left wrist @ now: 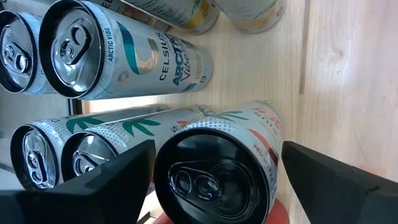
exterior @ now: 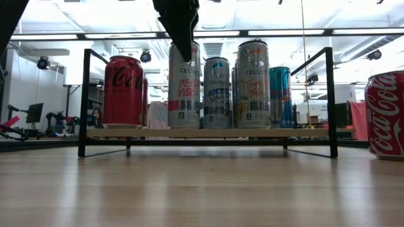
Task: Place canned beverage on shelf
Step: Put the white and pink soda can on the shelf aligned with the other white and pink soda can
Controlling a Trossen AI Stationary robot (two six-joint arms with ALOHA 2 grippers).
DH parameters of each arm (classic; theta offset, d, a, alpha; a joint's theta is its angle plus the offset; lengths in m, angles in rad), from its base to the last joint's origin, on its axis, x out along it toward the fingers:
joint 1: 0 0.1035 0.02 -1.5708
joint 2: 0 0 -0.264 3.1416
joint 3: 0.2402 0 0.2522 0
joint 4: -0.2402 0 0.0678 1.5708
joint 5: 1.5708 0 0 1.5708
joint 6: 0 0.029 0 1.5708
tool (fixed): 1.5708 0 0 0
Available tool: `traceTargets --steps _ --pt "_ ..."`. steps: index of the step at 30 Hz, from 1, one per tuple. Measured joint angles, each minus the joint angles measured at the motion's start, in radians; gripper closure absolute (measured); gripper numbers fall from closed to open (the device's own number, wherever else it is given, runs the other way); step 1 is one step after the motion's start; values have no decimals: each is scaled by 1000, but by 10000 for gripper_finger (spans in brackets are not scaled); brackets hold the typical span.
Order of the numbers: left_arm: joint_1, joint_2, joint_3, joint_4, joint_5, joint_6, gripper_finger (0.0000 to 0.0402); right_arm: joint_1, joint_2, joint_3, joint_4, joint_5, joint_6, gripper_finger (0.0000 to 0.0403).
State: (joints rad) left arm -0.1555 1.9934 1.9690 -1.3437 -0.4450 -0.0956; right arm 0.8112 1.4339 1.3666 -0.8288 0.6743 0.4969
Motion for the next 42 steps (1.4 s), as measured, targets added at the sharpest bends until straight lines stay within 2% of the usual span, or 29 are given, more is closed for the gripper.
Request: traceTargets --steps 28,42 --pt "1 0 0 26 8 -44 68 0 0 0 5 6 0 394" --pt "3 0 0 21 7 -13 5 0 0 0 5 6 0 394"
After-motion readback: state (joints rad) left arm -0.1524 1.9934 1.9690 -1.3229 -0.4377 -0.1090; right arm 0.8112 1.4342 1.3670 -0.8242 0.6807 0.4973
